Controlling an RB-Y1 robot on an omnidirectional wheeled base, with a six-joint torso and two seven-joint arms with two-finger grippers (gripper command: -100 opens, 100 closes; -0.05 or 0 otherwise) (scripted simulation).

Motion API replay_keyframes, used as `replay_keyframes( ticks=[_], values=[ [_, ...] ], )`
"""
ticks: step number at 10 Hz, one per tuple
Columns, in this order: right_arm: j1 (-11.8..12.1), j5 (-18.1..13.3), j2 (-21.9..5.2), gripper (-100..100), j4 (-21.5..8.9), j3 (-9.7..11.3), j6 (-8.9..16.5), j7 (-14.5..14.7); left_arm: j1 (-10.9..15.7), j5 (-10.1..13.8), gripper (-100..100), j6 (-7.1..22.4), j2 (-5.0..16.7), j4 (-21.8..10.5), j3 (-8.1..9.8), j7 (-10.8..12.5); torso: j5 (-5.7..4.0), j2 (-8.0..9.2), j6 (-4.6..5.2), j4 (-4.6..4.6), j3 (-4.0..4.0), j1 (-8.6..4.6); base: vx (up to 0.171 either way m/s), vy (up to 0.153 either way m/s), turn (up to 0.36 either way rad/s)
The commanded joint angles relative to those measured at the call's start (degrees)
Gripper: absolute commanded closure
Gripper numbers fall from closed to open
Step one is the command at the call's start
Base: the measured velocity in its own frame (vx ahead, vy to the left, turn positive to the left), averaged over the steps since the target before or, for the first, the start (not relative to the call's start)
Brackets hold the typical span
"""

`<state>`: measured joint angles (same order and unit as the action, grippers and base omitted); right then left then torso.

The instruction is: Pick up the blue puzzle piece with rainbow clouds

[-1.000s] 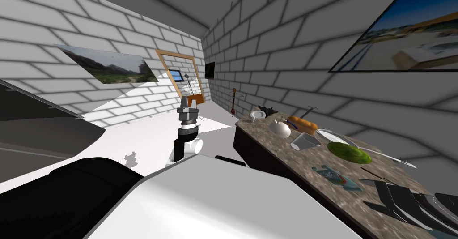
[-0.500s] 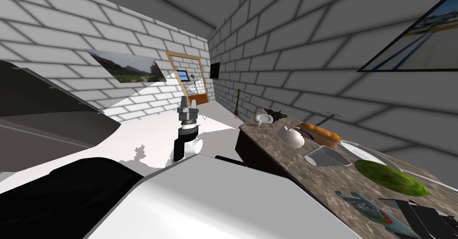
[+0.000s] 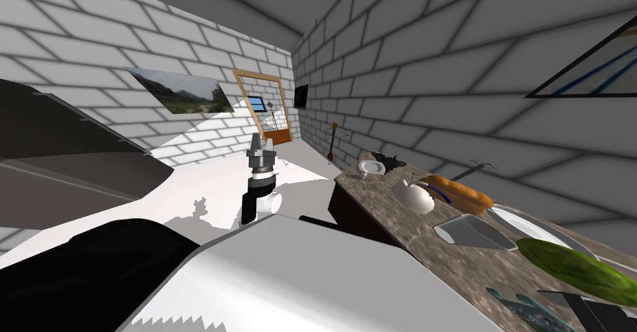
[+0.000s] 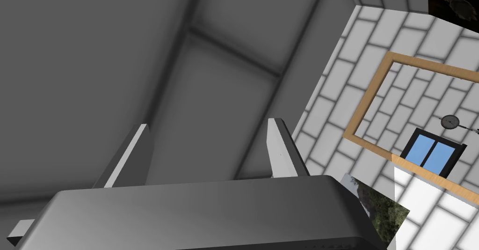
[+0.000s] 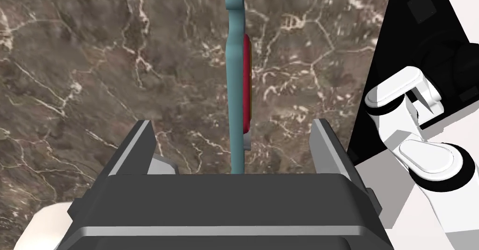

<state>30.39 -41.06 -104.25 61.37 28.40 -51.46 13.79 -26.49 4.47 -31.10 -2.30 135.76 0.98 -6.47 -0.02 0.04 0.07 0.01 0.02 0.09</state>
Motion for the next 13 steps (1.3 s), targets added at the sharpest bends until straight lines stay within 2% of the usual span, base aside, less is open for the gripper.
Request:
replay_keyframes(
  ticks=[1, 2, 3, 4, 8, 9, 10, 11, 12, 13],
  values=[
    [0.31, -0.42, 1.60, -100, -0.18, 0.39, 1.31, 0.32, 0.00, 0.00, 0, 0.00, 0.00, 0.00, 0.00, 0.00, 0.00, 0.00, 0.00, 0.00, 0.00, 0.00, 0.019, -0.012, 0.086],
    [0.44, -0.62, 2.39, -100, -0.37, 0.56, 1.81, 0.49, 0.00, 0.00, 0, 0.00, 0.00, 0.00, 0.00, 0.00, 0.00, 0.00, 0.00, 0.00, 0.00, -0.03, 0.018, -0.016, 0.044],
    [0.68, -0.08, 1.72, -100, -0.09, 0.46, 1.62, 0.66, 0.00, 0.00, 0, 0.00, 0.00, 0.00, 0.00, 0.00, -0.01, 0.00, 0.01, 0.00, 0.00, -0.05, 0.008, -0.008, 0.006],
    [0.65, -0.18, 1.83, 100, -0.09, 0.49, 1.77, 0.60, 0.00, 0.00, 0, 0.00, 0.00, 0.00, 0.00, 0.00, 0.01, 0.03, 0.01, 0.01, 0.02, -0.02, 0.000, 0.000, 0.000],
    [0.67, -0.17, 1.83, 100, -0.05, 0.51, 1.67, 0.61, 0.00, 0.00, 0, 0.00, 0.00, 0.00, 0.00, 0.00, 0.01, 0.06, 0.01, 0.03, 0.04, -0.02, 0.000, 0.000, 0.000],
    [0.67, -0.17, 1.83, 0, -0.05, 0.52, 1.67, 0.61, 0.00, 0.00, 0, 0.00, 0.00, 0.00, 0.00, 0.00, 0.02, 0.07, 0.01, 0.03, 0.05, -0.01, 0.000, 0.000, 0.000],
    [0.07, 0.00, 0.02, 100, 0.18, 0.05, 0.32, -0.01, 0.00, 0.00, 0, 0.00, 0.00, 0.00, 0.00, 0.00, 0.02, 0.07, 0.01, 0.04, 0.05, -0.01, -0.014, 0.010, -0.098],
    [-0.12, 0.31, -1.16, 100, 0.45, -0.20, -0.43, -0.26, 0.00, 0.00, 0, 0.00, 0.00, 0.00, 0.00, 0.00, 0.09, 0.12, 0.04, 0.05, 0.08, 0.06, -0.026, 0.018, -0.112],
    [0.62, 0.99, -0.63, 100, 0.01, -0.13, 0.13, 0.67, 0.00, 0.00, 0, 0.00, 0.00, 0.00, 0.00, 0.00, 0.11, 0.18, 0.05, 0.08, 0.12, 0.11, -0.011, 0.007, -0.018],
    [0.56, 1.00, -0.77, 0, -0.11, -0.18, -0.21, 0.70, 0.00, 0.00, 0, 0.00, 0.00, 0.00, 0.00, 0.00, 0.05, 0.17, 0.04, 0.07, 0.11, 0.08, 0.000, 0.000, 0.000]
  ],
)
